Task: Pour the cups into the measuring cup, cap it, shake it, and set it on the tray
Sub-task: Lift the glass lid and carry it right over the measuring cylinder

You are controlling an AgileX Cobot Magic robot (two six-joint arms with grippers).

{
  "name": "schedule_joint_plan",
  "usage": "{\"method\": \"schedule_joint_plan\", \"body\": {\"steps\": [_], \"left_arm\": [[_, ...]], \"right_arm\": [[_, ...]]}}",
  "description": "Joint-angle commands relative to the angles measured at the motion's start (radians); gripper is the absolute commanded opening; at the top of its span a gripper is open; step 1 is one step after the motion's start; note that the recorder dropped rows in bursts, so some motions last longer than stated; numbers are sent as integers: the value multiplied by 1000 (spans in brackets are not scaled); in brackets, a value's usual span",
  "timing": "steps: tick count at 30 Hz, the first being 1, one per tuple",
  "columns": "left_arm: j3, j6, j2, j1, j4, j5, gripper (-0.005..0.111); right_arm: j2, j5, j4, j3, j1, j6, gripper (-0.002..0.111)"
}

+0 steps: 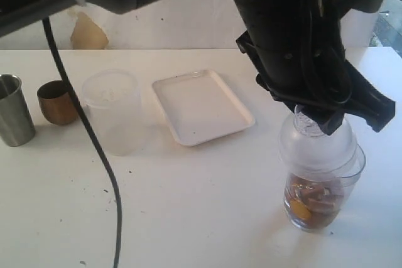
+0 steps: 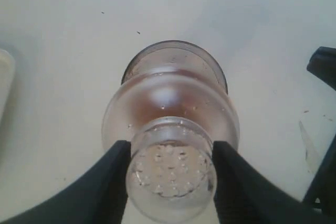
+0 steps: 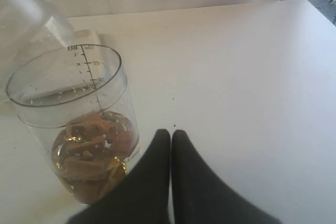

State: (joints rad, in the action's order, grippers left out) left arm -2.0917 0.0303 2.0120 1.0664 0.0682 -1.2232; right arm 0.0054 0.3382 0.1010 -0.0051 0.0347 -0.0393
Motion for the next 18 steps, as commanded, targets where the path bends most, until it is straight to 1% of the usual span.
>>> {"method": "schedule_joint_plan", "body": {"steps": [1,4,11,14,18], "left_arm": [[-9,-7,5,7,20,24,0],[-16,-19,5,7,43,54,0],[-16,-30,22,7,50,67,0],[-16,-30,49,18,32,72,0],[-16,-38,54,23,20,113,0]], "right_arm": [[-5,-2,-2,5,-4,0,0],[-5,-2,-2,5,-4,0,0],[-5,-2,-2,5,-4,0,0],[-5,-2,-2,5,-4,0,0],[-5,-2,-2,5,-4,0,0]]}}
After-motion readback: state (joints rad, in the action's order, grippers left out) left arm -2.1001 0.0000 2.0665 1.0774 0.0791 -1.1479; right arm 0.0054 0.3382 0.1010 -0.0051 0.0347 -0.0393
